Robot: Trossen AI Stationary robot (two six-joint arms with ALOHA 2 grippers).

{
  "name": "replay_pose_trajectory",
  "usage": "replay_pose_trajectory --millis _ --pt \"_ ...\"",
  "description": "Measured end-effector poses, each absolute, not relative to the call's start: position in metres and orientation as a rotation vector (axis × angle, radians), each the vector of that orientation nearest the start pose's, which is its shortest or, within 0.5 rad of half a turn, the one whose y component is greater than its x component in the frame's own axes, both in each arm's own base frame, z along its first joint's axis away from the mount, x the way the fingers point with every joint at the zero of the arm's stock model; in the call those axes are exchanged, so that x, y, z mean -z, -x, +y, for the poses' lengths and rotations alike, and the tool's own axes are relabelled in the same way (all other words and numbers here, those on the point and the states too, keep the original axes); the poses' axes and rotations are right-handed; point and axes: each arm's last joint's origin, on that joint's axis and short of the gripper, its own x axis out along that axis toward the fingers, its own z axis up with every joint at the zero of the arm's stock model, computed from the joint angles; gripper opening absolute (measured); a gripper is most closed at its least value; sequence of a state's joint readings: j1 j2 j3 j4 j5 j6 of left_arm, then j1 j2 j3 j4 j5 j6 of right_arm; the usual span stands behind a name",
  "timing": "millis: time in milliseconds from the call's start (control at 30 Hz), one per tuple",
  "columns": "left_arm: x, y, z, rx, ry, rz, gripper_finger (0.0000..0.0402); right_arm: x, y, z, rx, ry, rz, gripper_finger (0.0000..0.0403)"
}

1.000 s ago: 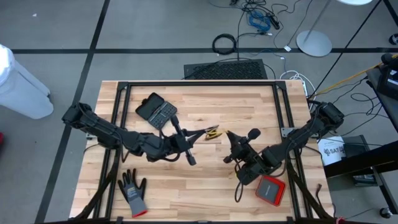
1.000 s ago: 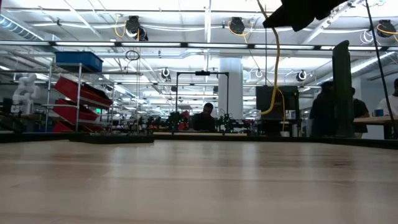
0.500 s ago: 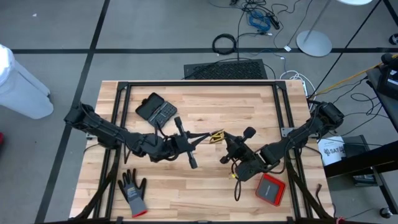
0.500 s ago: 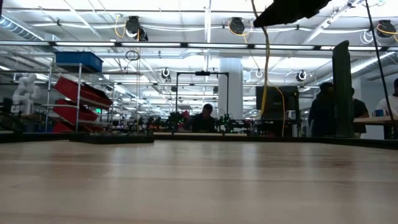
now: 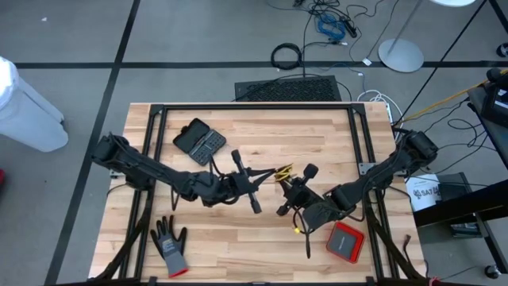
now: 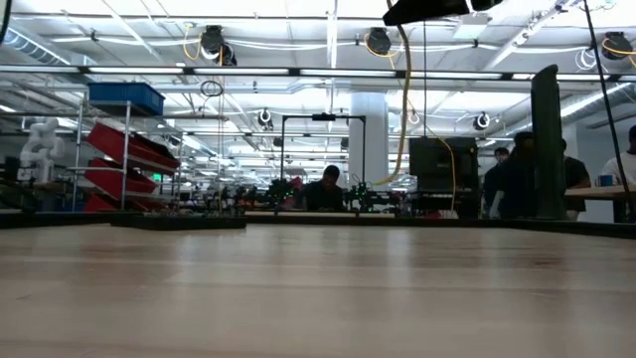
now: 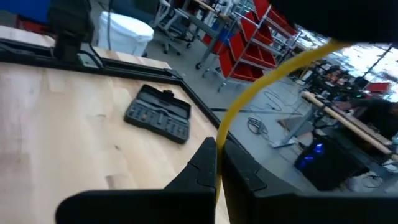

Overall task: Coil cords
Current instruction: Coil the yellow wire onto the spool

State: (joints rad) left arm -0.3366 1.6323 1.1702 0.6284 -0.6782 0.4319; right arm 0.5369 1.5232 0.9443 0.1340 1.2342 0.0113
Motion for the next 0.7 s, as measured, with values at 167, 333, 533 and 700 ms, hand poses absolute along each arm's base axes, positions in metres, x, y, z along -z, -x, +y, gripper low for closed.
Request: replay_pose_trajectory --millis 167,333,533,700 --pt "-0.322 -0.361 -0.1 -0.387 -0.357 -0.05 0.0 -0.252 -0.288 0.143 0.651 0.335 0.26 0.0" --pt "-0.319 -0.362 -0.099 -0.448 -0.417 -0.013 0.0 -0.256 -0.285 0.152 0.616 0.33 0.229 0.0" --pt "-0.311 -0.366 -0.098 -0.475 -0.442 0.017 0.0 -0.262 -0.283 0.16 0.592 0.321 0.192 0.0" --pt "-0.303 -0.37 -0.095 -0.501 -0.504 0.064 0.0 -0.264 -0.281 0.163 0.582 0.317 0.177 0.0"
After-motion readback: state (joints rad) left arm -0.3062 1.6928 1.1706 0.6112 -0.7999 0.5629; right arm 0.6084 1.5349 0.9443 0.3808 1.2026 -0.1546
